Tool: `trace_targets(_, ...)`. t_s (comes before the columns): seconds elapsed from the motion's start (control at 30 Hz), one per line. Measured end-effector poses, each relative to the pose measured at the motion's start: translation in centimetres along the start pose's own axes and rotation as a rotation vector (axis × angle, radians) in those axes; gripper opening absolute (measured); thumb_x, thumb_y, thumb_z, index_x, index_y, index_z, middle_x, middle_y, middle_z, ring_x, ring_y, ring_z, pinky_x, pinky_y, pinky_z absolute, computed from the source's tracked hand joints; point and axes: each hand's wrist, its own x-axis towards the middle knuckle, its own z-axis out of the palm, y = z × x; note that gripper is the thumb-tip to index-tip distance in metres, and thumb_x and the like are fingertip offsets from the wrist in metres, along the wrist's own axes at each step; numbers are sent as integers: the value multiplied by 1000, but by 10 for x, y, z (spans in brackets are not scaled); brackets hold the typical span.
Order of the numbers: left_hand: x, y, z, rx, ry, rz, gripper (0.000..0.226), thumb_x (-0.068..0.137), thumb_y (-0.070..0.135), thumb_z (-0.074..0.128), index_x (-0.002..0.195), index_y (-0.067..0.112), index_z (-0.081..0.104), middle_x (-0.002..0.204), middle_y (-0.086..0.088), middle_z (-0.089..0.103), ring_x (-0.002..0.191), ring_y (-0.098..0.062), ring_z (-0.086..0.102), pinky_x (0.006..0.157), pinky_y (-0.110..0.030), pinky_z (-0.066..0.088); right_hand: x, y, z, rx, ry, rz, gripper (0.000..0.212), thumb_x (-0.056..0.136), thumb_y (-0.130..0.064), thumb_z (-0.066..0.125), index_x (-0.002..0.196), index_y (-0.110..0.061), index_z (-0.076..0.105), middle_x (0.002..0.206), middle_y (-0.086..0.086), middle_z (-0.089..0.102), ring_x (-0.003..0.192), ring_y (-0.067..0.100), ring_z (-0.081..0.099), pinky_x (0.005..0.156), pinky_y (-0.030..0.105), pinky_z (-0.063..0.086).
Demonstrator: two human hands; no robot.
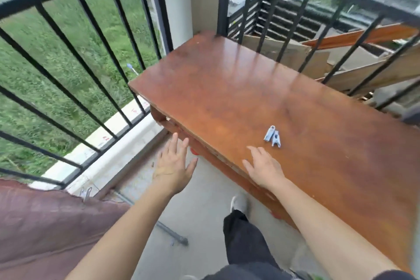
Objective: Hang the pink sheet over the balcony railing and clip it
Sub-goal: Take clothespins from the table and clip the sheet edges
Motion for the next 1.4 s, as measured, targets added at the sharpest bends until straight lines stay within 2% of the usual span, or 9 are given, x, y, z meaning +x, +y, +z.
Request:
trace_targets(0.17, 29, 73, 26, -51, -71, 71, 67, 98, 56, 35, 155, 26, 16, 164, -5, -2, 150, -26, 7, 118, -46, 16, 11, 70, -25, 56, 35, 229, 58, 97, -53, 45, 146, -23, 37, 142, 5, 48, 127, 28, 52, 98, 42, 47)
trace_targets(0.43, 77, 146, 109, -128, -389, -129, 66, 100, 51, 33, 156, 25, 10, 164, -2, -8, 150, -24, 2, 119, -44, 16, 89, 132, -12, 282, -39, 424, 77, 84, -66, 59, 143, -21, 39, 137, 6, 52, 125, 29, 54, 97, 40, 44)
trace_targets(0.63, 89, 162, 140, -115, -580, -211, 62, 102, 49, 26, 156, 22, 13, 164, 1, -6, 151, -20, -6, 120, -44, 16, 119, 137, 2, 270, -68, 468, 60, 84, -62, 61, 121, -17, 50, 121, 5, 59, 113, 29, 59, 88, 38, 46)
trace_targets(0.83, 77, 141, 110, -190, -487, -350, 61, 102, 50, 26, 155, 22, 15, 164, -3, 5, 150, -23, 3, 120, -44, 17, 123, 117, -10, 549, 59, 622, 38, 92, -51, 52, 108, -17, 49, 113, 9, 63, 107, 33, 60, 88, 39, 45)
trace_targets(0.97, 56, 102, 67, -184, -283, -523, 59, 102, 49, 29, 154, 22, 19, 164, -5, 7, 150, -25, 5, 119, -43, 16, 125, 59, -25, 611, 43, 356, 28, 90, -42, 56, 106, -19, 51, 100, -1, 62, 97, 28, 61, 80, 35, 42)
trace_targets(1.07, 23, 64, 29, -174, -116, -672, 58, 101, 51, 26, 153, 23, 22, 163, -4, 8, 150, -25, 7, 119, -45, 13, 121, -10, -25, 577, 4, 64, 29, 87, -34, 61, 108, -13, 61, 102, 6, 65, 99, 29, 60, 81, 31, 40)
trace_targets(1.23, -83, -17, -23, -157, 124, -931, 80, 86, 64, -1, 153, 28, 23, 164, -1, 9, 149, -21, 7, 120, -48, 6, 67, -160, -9, 402, -163, -408, 27, 88, -23, 64, 114, -17, 63, 105, 7, 57, 95, 23, 56, 84, 29, 39)
trace_targets(1.33, -176, -68, -42, -231, 232, -1112, 69, 94, 62, 13, 153, 28, 22, 164, 0, 8, 150, -22, 6, 119, -48, 3, 2, -250, 12, 327, -234, -685, 25, 88, -26, 69, 110, -15, 64, 99, 1, 53, 75, 7, 54, 78, 24, 39)
trace_targets(1.4, -247, -101, -47, -197, 315, -1238, 66, 95, 60, 20, 151, 27, 30, 162, -4, 18, 147, -27, 18, 118, -50, 12, -50, -305, 33, 289, -289, -883, 23, 88, -33, 69, 105, -19, 65, 95, -3, 54, 76, -1, 53, 78, 27, 44)
